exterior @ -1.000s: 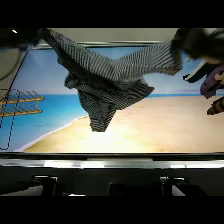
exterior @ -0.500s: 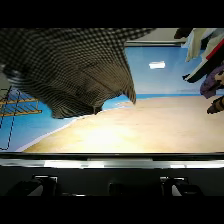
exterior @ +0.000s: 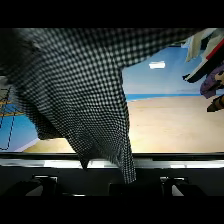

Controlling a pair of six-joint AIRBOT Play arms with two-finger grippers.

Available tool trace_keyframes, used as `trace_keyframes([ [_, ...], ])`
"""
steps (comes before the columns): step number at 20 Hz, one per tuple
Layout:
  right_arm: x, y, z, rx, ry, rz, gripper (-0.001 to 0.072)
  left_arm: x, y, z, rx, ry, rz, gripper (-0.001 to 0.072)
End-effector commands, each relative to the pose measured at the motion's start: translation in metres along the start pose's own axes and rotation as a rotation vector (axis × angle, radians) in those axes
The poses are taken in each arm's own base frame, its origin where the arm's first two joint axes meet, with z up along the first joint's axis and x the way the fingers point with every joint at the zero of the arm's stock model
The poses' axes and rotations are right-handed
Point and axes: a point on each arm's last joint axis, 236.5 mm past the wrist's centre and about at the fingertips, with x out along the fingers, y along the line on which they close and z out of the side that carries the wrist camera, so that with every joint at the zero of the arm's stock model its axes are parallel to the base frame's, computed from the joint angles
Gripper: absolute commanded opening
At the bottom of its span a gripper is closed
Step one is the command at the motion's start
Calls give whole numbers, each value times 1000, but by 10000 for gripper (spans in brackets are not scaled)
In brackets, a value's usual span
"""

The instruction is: Fold the clothes and pants, and hang the long-sleeved shirts on hangers.

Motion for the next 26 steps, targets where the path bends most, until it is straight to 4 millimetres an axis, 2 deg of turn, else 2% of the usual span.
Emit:
trace_keyframes([
  [1,75,-57,-115,-69,365,-121,27,100,74,-108,-97,244,82,21],
  [3,103,-104,-189,-110,557,-239,27,153,110,-195,-104,403,106,21],
  [4,113,-126,-224,-134,637,-290,27,172,126,-239,-120,476,124,21],
  [5,121,-144,-256,-157,702,-330,27,186,141,-286,-142,553,144,21],
  [7,133,-169,-314,-165,796,-384,27,200,159,-365,-194,678,170,21],
  [9,141,-183,-370,-125,866,-412,27,204,167,-418,-240,761,182,21],
  [11,143,-191,-421,-39,921,-448,27,204,172,-446,-277,806,190,26],
  [12,143,-194,-443,23,944,-478,27,204,174,-451,-286,815,196,59],
  [13,141,-195,-463,78,973,-500,28,203,176,-451,-289,818,199,186],
  [14,140,-194,-477,130,995,-519,34,203,178,-445,-299,813,200,353],
  [15,140,-190,-486,178,1012,-526,123,201,181,-435,-313,807,201,508],
  [16,141,-185,-489,211,1016,-514,272,199,184,-422,-323,800,204,589],
  [17,142,-179,-487,239,1015,-501,405,194,190,-403,-330,791,212,627],
  [18,141,-175,-482,246,1016,-489,435,186,197,-381,-333,782,222,627],
  [20,137,-171,-461,178,1017,-450,448,164,212,-333,-332,769,247,627],
  [21,130,-172,-448,140,1024,-426,479,148,222,-306,-313,762,265,627],
  [23,105,-188,-425,121,1040,-423,493,107,251,-258,-235,757,366,627],
  [24,92,-195,-419,172,1046,-425,493,82,267,-238,-197,757,435,627],
  [26,71,-191,-419,336,1058,-338,495,35,289,-220,-166,776,522,627],
])
